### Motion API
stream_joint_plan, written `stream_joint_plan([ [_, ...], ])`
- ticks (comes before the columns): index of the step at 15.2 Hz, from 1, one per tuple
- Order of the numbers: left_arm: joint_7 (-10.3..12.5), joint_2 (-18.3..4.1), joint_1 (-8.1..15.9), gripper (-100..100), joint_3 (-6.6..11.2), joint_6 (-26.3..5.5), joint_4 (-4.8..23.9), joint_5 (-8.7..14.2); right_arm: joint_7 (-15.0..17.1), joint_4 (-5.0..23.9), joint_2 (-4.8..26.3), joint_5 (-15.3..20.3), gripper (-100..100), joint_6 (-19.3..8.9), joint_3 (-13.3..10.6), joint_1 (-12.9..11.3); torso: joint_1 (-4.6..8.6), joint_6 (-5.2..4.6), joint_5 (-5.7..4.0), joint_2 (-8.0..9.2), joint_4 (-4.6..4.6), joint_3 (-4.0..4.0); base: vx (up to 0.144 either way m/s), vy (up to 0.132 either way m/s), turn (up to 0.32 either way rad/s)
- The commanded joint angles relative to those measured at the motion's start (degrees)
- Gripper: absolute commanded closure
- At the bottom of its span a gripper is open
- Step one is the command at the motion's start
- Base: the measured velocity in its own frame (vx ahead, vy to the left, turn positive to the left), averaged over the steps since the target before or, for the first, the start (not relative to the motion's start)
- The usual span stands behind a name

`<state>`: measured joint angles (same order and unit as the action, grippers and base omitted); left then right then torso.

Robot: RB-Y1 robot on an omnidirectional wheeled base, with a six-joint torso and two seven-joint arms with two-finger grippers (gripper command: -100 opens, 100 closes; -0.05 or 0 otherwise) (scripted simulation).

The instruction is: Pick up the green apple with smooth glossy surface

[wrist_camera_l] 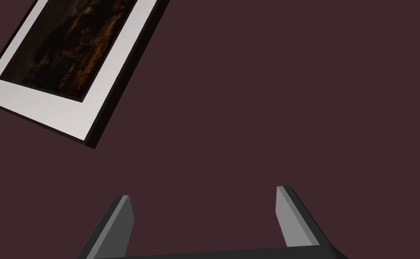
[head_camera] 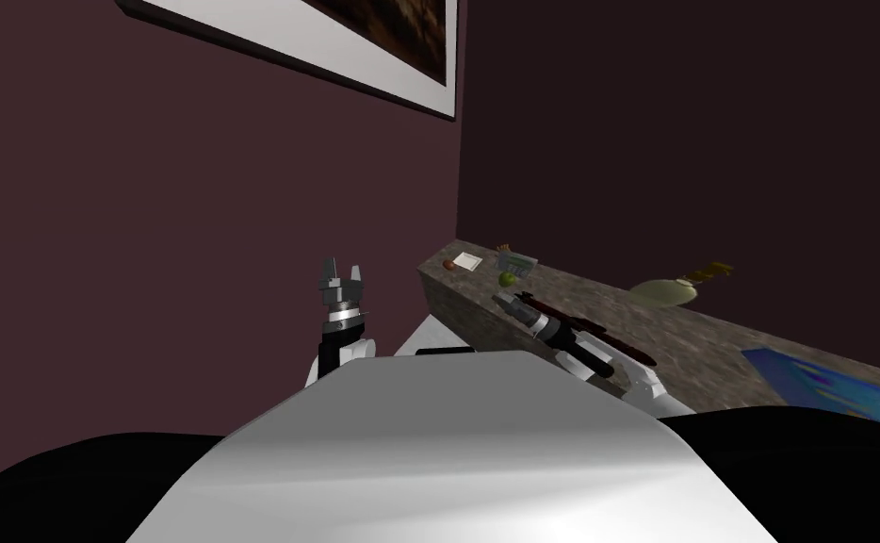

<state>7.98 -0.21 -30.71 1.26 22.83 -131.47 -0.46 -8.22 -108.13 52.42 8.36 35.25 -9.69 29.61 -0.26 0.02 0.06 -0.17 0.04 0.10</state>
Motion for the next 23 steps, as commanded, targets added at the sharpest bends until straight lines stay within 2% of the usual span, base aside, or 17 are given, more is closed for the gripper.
stream_joint_plan([
  [1,0.0,0.0,0.0,0,0.0,0.0,0.0,0.0,-0.1,0.7,1.9,0.5,-100,0.2,-0.4,0.0,0.0,0.0,0.0,0.0,0.0,0.0,0.039,0.042,0.049],
  [2,0.0,0.0,0.0,0,0.0,0.0,0.0,0.0,-0.3,2.5,3.8,1.7,-100,0.6,-1.2,-0.1,0.02,-0.03,0.0,0.03,0.0,-0.01,0.045,0.058,0.166],
  [4,0.0,0.0,0.0,0,0.0,0.0,0.0,0.0,-0.3,2.5,5.4,1.7,-100,0.6,-1.2,-0.1,-0.03,0.01,0.01,0.0,0.0,0.0,0.045,0.051,0.128],
  [5,0.0,0.0,0.0,0,0.0,0.0,0.0,0.0,-0.4,4.4,7.4,3.0,-100,1.1,-2.0,-0.1,0.0,-0.02,0.0,0.03,-0.01,-0.02,0.048,0.043,0.152],
  [7,0.0,0.0,0.0,0,0.0,0.0,0.0,0.0,-0.4,4.4,8.9,3.0,-100,1.1,-2.0,-0.1,0.01,0.0,0.01,0.0,0.0,0.0,0.047,0.041,0.115],
  [8,0.0,0.0,0.0,0,0.0,0.0,0.0,0.0,-0.5,6.3,11.0,4.2,-100,1.5,-2.8,-0.2,0.03,-0.03,0.0,0.03,-0.01,-0.02,0.057,0.054,0.166],
  [10,0.0,0.0,0.0,0,0.0,0.0,0.0,0.0,-0.5,6.3,12.4,4.2,-100,1.5,-2.8,-0.2,-0.01,0.0,0.01,-0.02,0.0,0.01,0.047,0.045,0.116],
  [11,0.0,0.0,0.0,0,0.0,0.0,0.0,0.0,-0.6,8.2,14.4,5.4,-100,2.0,-3.6,-0.2,0.01,-0.02,0.0,0.03,0.0,-0.01,0.043,0.05,0.145],
  [13,0.0,0.0,0.0,0,0.0,0.0,0.0,0.0,-0.6,8.2,15.8,5.4,-100,2.0,-3.6,-0.2,-0.02,0.0,0.01,0.01,0.0,0.0,0.048,0.042,0.122],
  [14,0.0,0.0,0.0,0,0.0,0.0,0.0,0.0,-0.7,10.1,17.9,6.7,-100,2.4,-4.5,-0.2,0.01,-0.02,0.0,0.03,-0.01,-0.02,0.055,0.047,0.168],
  [16,0.0,0.0,0.0,0,0.0,0.0,0.0,0.0,-0.7,10.1,19.2,6.7,-100,2.4,-4.5,-0.2,-0.01,0.0,0.01,-0.01,0.0,0.01,0.048,0.04,0.114],
  [17,0.0,0.0,0.0,0,0.0,0.0,0.0,0.0,-0.8,12.0,21.2,7.9,-100,2.9,-5.3,-0.2,0.01,-0.03,0.0,0.04,-0.01,-0.02,0.042,0.042,0.136],
  [18,0.0,0.0,0.0,0,0.0,0.0,0.0,0.0,-0.8,12.0,22.5,7.9,-100,2.9,-5.3,-0.2,0.0,0.0,0.01,0.04,-0.01,-0.02,0.052,0.047,0.154],
  [19,0.0,0.0,0.0,0,0.0,0.0,0.0,0.0,-0.9,13.5,24.0,9.1,-100,3.3,-6.1,-0.2,-0.02,0.0,0.01,0.02,-0.01,-0.01,0.071,0.066,0.217],
  [21,0.0,0.0,0.0,0,0.0,0.0,0.0,0.0,-0.9,13.8,25.8,9.1,-100,3.3,-6.1,-0.2,-0.08,0.01,0.02,-0.06,0.01,0.04,0.057,0.051,0.116],
  [22,0.0,0.0,0.0,0,0.0,0.0,0.0,0.0,-1.0,15.6,27.5,10.3,-100,3.7,-7.0,-0.2,-0.04,-0.03,0.02,0.0,0.0,0.01,0.039,0.037,0.155],
  [23,0.0,0.0,0.0,0,0.0,0.0,0.0,0.0,-1.0,15.6,28.6,10.3,-100,3.7,-7.0,-0.2,-0.02,0.0,0.01,0.03,-0.01,-0.02,0.04,0.035,0.165],
])
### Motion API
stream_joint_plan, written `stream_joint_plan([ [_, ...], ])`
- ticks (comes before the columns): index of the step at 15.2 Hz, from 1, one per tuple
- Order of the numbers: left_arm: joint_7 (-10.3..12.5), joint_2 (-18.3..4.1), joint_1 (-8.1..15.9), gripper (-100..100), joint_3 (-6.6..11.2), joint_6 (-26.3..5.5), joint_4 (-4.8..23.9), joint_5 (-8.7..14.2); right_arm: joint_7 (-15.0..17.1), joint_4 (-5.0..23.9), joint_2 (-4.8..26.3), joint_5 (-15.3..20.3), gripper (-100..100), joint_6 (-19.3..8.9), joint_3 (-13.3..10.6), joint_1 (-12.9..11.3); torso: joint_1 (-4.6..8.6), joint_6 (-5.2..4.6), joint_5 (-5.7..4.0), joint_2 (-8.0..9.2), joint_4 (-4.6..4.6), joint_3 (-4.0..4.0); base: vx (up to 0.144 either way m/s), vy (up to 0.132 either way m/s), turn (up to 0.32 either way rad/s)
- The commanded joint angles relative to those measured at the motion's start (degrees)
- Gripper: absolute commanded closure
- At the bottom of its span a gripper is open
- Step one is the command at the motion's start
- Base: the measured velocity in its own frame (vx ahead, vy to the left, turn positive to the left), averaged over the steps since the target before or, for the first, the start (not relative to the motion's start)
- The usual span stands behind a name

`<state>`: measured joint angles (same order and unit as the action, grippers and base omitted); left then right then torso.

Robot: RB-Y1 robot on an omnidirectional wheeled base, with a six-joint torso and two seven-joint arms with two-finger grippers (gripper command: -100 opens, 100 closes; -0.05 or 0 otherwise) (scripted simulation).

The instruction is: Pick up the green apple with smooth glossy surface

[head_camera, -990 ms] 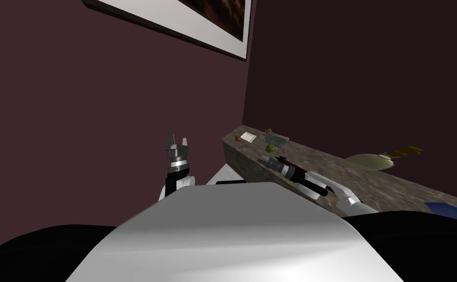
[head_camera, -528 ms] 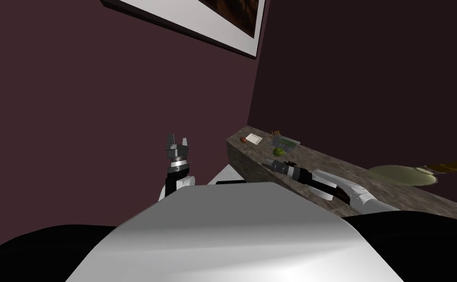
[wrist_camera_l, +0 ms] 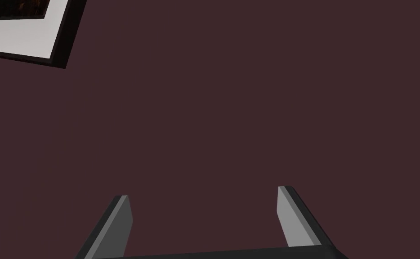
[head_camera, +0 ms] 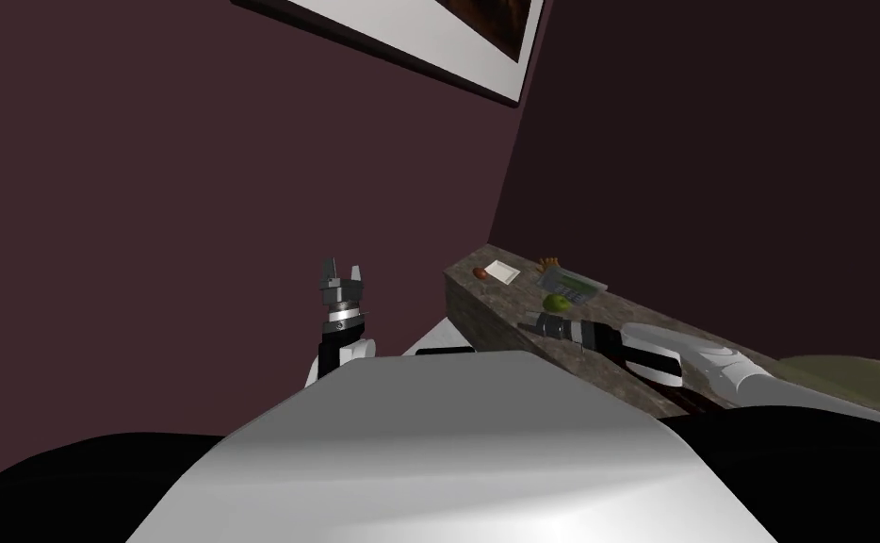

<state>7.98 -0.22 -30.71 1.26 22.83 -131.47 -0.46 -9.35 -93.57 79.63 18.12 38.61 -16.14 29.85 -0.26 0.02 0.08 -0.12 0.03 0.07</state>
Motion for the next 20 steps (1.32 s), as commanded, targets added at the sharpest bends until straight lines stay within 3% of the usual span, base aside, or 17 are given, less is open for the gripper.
stream_joint_plan([
  [1,0.0,0.0,0.0,0,0.0,0.0,0.0,0.0,0.1,1.0,1.7,0.5,-100,0.4,-0.5,-0.5,0.0,0.0,0.0,0.0,0.0,0.0,0.032,0.019,0.044],
  [4,0.0,0.0,0.0,0,0.0,0.0,0.0,0.0,-0.1,4.5,6.3,2.8,-100,1.2,-2.1,-0.4,0.04,0.0,-0.02,0.0,0.0,0.0,0.052,0.033,0.153],
  [6,0.0,0.0,0.0,0,0.0,0.0,0.0,0.0,-0.1,4.5,7.7,2.8,-100,1.2,-2.1,-0.4,-0.01,0.01,-0.01,-0.07,0.01,0.04,0.056,0.037,0.099],
  [10,0.0,0.0,0.0,0,0.0,0.0,0.0,0.0,-0.3,7.7,12.7,4.9,-100,2.0,-3.7,-0.3,0.02,-0.03,-0.01,0.04,-0.01,-0.02,0.039,0.027,0.095],
  [12,0.0,0.0,0.0,0,0.0,0.0,0.0,0.0,-0.3,7.7,13.2,4.9,-100,2.0,-3.7,-0.3,0.02,0.0,-0.01,0.03,-0.01,-0.02,0.036,0.022,0.095],
  [17,0.0,0.0,0.0,0,0.0,0.0,0.0,0.0,-0.5,12.1,20.3,7.8,-100,3.0,-6.0,0.1,-0.01,-0.01,-0.01,0.05,-0.01,-0.03,0.038,0.026,0.122],
  [19,0.0,0.0,0.0,0,0.0,0.0,0.0,0.0,-0.5,12.1,20.4,7.8,-100,3.0,-6.0,0.1,0.01,-0.01,0.0,0.04,-0.01,-0.03,0.031,0.015,0.064],
  [20,0.0,0.0,0.0,0,0.0,0.0,0.0,0.0,-0.6,13.3,22.4,8.6,-100,3.3,-6.7,0.2,0.04,-0.04,-0.03,0.08,-0.02,-0.05,0.022,0.019,0.083],
])
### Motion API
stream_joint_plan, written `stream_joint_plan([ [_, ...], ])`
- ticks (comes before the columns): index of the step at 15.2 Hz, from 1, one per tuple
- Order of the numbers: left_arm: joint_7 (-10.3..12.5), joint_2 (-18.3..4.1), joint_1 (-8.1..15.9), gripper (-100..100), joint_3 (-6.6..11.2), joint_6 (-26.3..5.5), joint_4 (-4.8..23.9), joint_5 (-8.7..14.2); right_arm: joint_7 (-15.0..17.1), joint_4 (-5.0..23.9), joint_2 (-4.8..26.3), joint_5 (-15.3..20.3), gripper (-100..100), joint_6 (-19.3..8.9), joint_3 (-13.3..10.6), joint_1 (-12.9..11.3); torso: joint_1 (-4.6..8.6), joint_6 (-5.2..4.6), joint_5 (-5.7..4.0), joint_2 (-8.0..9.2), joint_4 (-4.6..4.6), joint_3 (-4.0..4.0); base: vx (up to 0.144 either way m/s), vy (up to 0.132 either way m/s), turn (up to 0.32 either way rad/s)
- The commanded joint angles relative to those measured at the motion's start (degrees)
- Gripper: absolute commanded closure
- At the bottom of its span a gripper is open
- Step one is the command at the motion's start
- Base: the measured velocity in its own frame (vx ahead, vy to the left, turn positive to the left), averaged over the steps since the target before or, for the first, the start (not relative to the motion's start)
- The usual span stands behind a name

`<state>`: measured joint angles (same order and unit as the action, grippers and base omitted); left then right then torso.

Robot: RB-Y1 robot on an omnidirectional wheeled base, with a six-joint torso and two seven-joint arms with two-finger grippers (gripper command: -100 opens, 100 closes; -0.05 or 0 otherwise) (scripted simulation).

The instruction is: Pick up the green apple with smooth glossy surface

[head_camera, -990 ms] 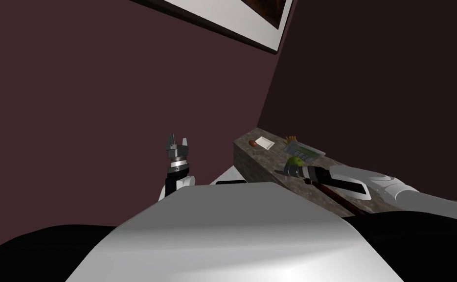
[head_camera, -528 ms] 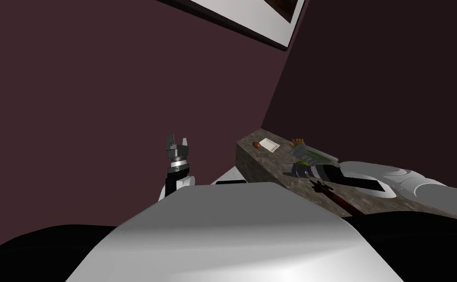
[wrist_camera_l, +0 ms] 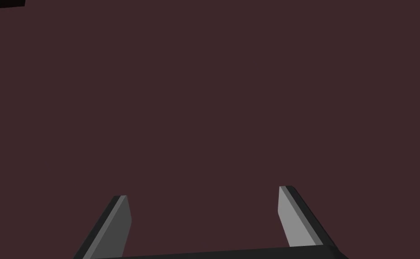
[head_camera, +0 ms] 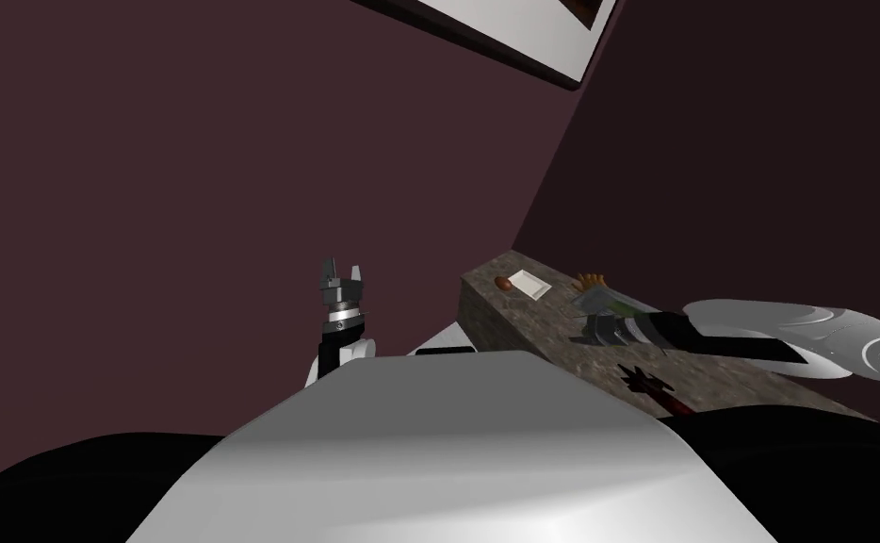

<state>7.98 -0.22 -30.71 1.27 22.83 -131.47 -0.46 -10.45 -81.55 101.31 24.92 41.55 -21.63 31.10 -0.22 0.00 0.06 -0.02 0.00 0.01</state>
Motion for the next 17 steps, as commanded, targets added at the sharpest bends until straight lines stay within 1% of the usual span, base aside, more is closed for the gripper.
stream_joint_plan([
  [1,0.0,0.0,0.0,0,0.0,0.0,0.0,0.0,0.5,1.3,0.7,1.8,-100,0.4,-1.2,-1.0,0.0,0.0,0.0,0.0,0.0,0.0,0.02,0.018,0.081],
  [3,0.0,0.0,0.0,0,0.0,0.0,0.0,0.0,0.4,3.5,4.2,3.2,-100,0.9,-2.5,-0.7,0.0,0.0,0.0,0.02,-0.01,-0.01,0.024,0.017,0.11],
  [4,0.0,0.0,0.0,0,0.0,0.0,0.0,0.0,0.4,3.5,4.2,3.2,-100,0.9,-2.5,-0.7,0.0,0.01,0.0,0.01,0.0,-0.01,0.021,0.015,0.095],
  [6,0.0,0.0,0.0,0,0.0,0.0,0.0,0.0,0.4,5.2,6.8,4.4,-100,1.3,-3.6,-0.3,0.0,-0.01,0.0,0.04,-0.01,-0.02,0.013,0.014,0.071],
  [7,0.0,0.0,0.0,0,0.0,0.0,0.0,0.0,0.4,5.2,6.8,4.4,-100,1.3,-3.6,-0.3,0.01,-0.01,0.0,0.06,-0.02,-0.04,0.005,0.01,0.044],
  [10,0.0,0.0,0.0,0,0.0,0.0,0.0,0.0,0.4,6.7,8.9,5.4,-100,1.7,-4.7,0.3,0.02,-0.03,-0.01,0.13,-0.03,-0.08,-0.001,0.01,0.027],
  [11,0.0,0.0,0.0,0,0.0,0.0,0.0,0.0,0.5,6.6,7.7,5.7,-100,1.8,-4.2,-0.2,0.02,-0.03,-0.02,0.15,-0.04,-0.09,-0.002,0.006,0.005],
  [12,0.0,0.0,0.0,0,0.0,0.0,0.0,0.0,0.2,7.2,6.0,6.6,-100,1.1,-4.7,0.0,0.04,-0.04,-0.03,0.16,-0.04,-0.1,0.018,-0.001,0.071],
  [15,0.0,0.0,0.0,0,-0.05,0.0,0.0,0.0,-0.5,7.9,3.3,7.4,-100,-0.2,-5.3,0.5,0.08,0.02,-0.06,0.01,-0.02,-0.02,0.041,-0.011,0.114],
  [16,0.0,0.0,0.0,0,-0.11,0.0,0.0,0.0,-0.4,7.6,4.3,6.9,-100,0.4,-5.1,0.4,0.02,0.03,-0.08,-0.06,-0.03,0.01,0.025,-0.01,0.038],
  [17,0.0,0.0,-0.1,0,-0.1,0.0,0.1,0.0,-0.5,7.6,4.1,7.0,100,0.1,-5.2,0.5,-0.03,-0.01,-0.06,-0.1,-0.03,0.03,0.006,-0.005,0.004],
])
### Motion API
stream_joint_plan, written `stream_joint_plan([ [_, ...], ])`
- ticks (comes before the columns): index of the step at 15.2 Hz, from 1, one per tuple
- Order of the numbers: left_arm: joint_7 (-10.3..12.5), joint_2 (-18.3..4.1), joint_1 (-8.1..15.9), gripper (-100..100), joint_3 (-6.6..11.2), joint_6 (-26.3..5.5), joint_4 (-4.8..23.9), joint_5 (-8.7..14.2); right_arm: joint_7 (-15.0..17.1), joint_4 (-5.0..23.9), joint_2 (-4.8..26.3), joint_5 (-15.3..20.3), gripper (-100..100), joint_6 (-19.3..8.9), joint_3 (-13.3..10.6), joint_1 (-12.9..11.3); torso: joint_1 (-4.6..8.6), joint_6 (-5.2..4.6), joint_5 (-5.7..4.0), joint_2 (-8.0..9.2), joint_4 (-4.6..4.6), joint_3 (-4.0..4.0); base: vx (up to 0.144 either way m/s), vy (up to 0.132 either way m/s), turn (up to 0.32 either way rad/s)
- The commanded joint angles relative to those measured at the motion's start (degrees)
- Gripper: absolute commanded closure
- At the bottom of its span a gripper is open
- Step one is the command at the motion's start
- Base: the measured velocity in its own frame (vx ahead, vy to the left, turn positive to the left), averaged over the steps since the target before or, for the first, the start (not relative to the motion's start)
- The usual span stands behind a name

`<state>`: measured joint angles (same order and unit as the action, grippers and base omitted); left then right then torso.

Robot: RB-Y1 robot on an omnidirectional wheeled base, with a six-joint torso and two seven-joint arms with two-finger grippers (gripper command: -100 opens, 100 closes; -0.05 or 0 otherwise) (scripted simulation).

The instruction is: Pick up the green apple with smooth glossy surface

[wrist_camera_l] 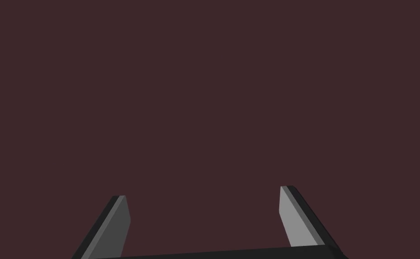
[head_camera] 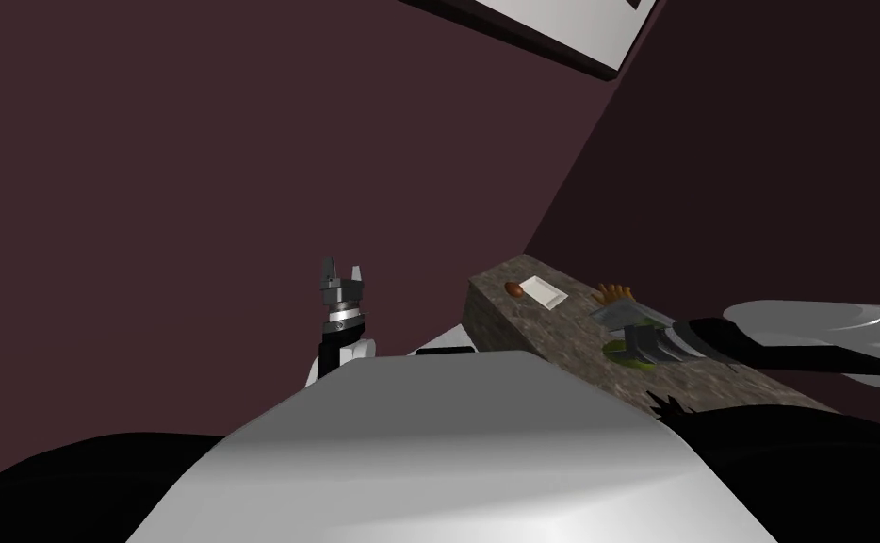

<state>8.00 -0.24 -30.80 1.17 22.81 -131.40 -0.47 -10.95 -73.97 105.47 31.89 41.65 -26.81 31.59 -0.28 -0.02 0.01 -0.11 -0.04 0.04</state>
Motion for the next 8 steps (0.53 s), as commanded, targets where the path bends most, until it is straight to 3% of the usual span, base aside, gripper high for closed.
stream_joint_plan([
  [1,0.0,0.0,0.0,0,0.0,0.0,0.0,0.0,0.0,0.0,0.0,0.0,100,0.0,0.0,0.0,0.0,0.0,0.0,0.0,0.0,0.0,0.0,0.0,0.0],
  [4,0.0,0.0,0.0,0,0.0,0.0,0.0,0.0,0.0,0.0,0.0,0.0,100,0.0,0.0,0.0,0.0,-0.01,-0.02,0.01,0.0,0.0,0.0,0.0,0.0],
  [7,0.0,0.0,0.0,0,0.02,0.0,0.0,0.0,1.2,-0.8,3.6,-0.9,100,1.9,0.9,-0.8,-0.06,-0.11,0.04,0.09,-0.02,-0.05,-0.031,0.011,-0.135],
  [8,0.0,0.0,0.0,0,0.01,0.0,0.0,0.0,-0.1,-1.0,3.0,-2.1,100,0.5,0.5,0.4,-0.1,-0.12,0.07,0.15,-0.04,-0.09,-0.027,0.01,-0.06],
])
